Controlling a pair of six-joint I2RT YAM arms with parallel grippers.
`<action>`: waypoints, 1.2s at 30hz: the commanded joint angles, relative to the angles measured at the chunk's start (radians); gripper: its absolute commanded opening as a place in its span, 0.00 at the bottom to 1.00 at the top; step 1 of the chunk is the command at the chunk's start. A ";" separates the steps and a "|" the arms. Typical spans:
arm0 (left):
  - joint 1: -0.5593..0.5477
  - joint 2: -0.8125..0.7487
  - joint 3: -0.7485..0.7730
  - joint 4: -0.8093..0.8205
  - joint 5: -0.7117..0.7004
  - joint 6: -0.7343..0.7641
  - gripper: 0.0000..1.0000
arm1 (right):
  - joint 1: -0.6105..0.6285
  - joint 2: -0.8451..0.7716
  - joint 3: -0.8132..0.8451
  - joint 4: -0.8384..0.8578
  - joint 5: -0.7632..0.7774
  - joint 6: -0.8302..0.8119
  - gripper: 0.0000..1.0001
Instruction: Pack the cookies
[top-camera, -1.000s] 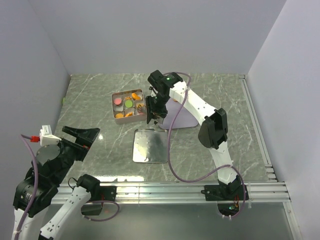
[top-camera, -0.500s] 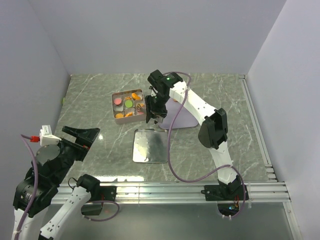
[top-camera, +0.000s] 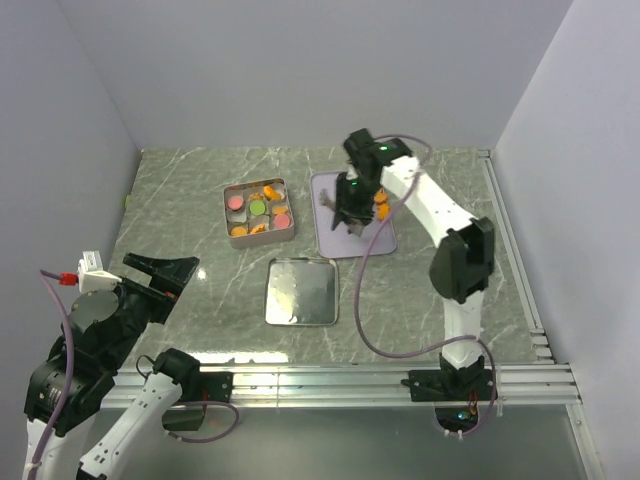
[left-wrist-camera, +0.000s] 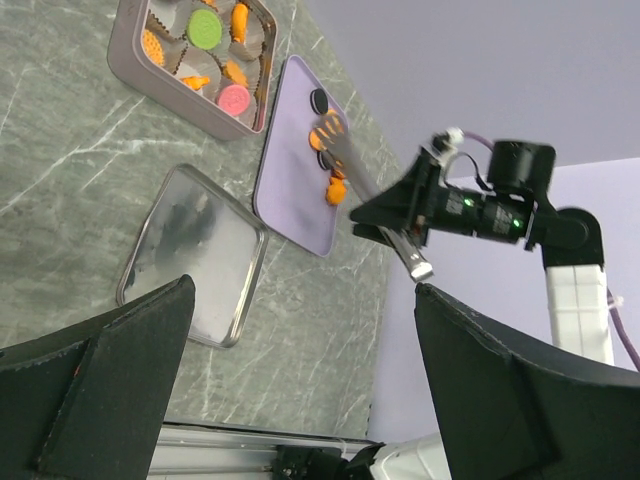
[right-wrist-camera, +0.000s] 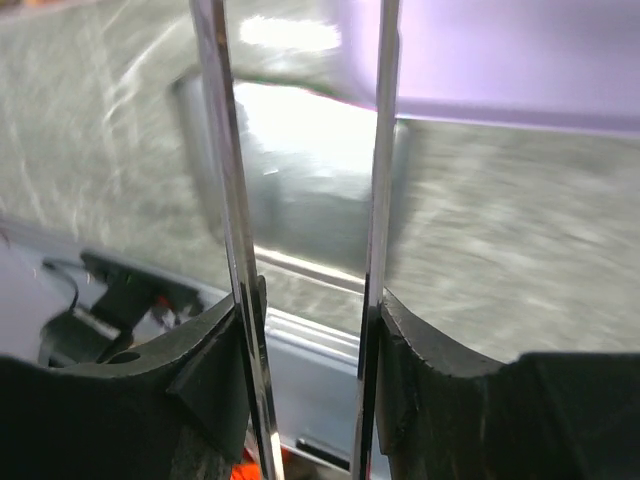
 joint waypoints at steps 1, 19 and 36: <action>0.002 -0.008 0.019 0.015 -0.002 0.022 0.98 | -0.098 -0.178 -0.117 0.057 0.100 -0.014 0.50; 0.002 0.026 -0.031 0.092 0.038 0.044 0.98 | -0.453 -0.386 -0.751 0.278 0.225 -0.026 0.47; 0.002 0.011 -0.062 0.095 0.050 0.012 0.97 | -0.455 -0.278 -1.008 0.419 0.148 -0.056 0.66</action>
